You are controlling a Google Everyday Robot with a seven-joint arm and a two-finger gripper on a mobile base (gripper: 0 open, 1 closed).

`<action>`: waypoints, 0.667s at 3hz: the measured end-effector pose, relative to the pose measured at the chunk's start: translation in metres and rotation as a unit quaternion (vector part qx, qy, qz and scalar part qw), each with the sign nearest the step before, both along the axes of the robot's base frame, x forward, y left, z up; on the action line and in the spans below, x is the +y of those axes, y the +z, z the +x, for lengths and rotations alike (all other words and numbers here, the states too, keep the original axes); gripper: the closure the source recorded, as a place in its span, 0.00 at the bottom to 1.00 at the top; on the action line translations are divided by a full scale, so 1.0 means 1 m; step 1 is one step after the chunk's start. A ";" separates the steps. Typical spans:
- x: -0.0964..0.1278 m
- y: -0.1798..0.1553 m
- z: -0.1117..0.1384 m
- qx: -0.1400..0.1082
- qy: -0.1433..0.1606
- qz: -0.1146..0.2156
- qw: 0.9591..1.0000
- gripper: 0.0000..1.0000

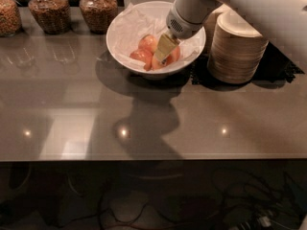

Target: Pick apple from white bowl

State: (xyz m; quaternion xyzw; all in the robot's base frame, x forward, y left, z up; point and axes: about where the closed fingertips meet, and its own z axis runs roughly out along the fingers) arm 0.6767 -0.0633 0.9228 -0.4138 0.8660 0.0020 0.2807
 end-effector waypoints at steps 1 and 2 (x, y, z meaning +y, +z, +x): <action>-0.002 -0.003 0.000 0.006 -0.014 0.004 1.000 0.35; -0.002 -0.011 -0.003 0.020 -0.022 0.009 1.000 0.30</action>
Offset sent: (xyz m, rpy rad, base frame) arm -0.0070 -0.0039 -0.0195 0.0306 0.0706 -0.0651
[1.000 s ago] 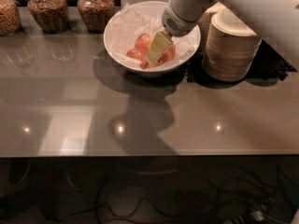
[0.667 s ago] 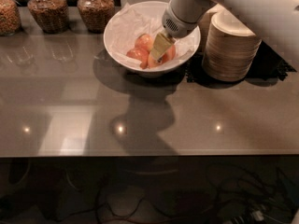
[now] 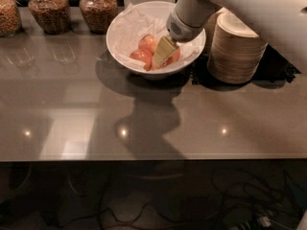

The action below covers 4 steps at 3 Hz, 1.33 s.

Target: Pick apple from white bowl

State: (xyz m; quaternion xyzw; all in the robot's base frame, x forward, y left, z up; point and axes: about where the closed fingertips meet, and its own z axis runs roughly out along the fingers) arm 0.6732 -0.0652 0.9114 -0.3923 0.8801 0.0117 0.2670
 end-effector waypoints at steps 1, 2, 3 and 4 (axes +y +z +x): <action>0.003 -0.010 -0.003 0.014 -0.002 0.008 1.000 0.30; 0.008 -0.021 0.001 0.022 -0.004 0.018 1.000 0.31; 0.013 -0.031 0.009 0.026 -0.007 0.029 0.999 0.31; 0.017 -0.042 0.015 0.032 -0.011 0.036 0.999 0.31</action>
Offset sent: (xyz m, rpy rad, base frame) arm 0.0059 0.0111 -0.0312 0.0639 0.0568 -0.0143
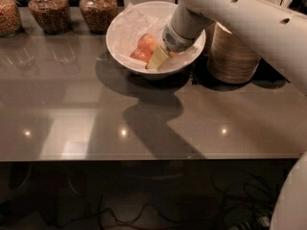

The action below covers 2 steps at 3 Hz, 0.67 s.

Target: Pick apple from white bowl

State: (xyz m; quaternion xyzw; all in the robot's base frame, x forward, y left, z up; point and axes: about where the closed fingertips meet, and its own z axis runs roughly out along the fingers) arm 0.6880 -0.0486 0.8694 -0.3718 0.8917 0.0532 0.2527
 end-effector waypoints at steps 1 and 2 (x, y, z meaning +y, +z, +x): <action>0.000 -0.004 -0.001 0.006 -0.003 0.002 1.000 0.35; -0.001 -0.004 -0.002 0.009 -0.004 0.002 1.000 0.54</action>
Offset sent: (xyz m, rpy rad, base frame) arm -0.0086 -0.0088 -0.0210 0.0078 0.0554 -0.0303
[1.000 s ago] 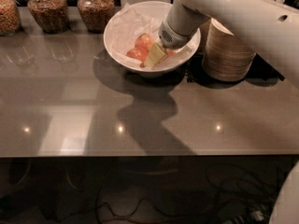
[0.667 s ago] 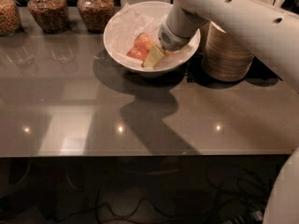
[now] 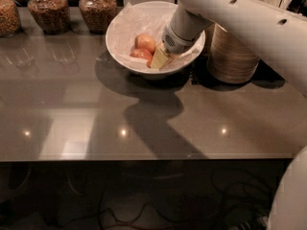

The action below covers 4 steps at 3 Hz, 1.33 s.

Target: Pick apple from white bowl

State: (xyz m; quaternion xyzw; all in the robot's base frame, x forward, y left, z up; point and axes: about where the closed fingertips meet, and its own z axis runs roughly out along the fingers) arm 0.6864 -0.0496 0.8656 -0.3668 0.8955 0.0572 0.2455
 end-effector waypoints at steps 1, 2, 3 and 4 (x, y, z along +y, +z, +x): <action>-0.001 -0.001 -0.005 0.002 0.004 0.000 1.000 0.78; -0.001 0.008 -0.007 -0.011 0.015 0.001 1.000 0.99; -0.004 0.032 -0.005 -0.054 0.043 0.011 0.998 1.00; -0.010 0.061 -0.003 -0.108 0.094 0.025 0.989 1.00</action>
Offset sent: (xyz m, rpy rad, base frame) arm -0.0102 -0.0025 0.0222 0.0066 -0.0573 0.0505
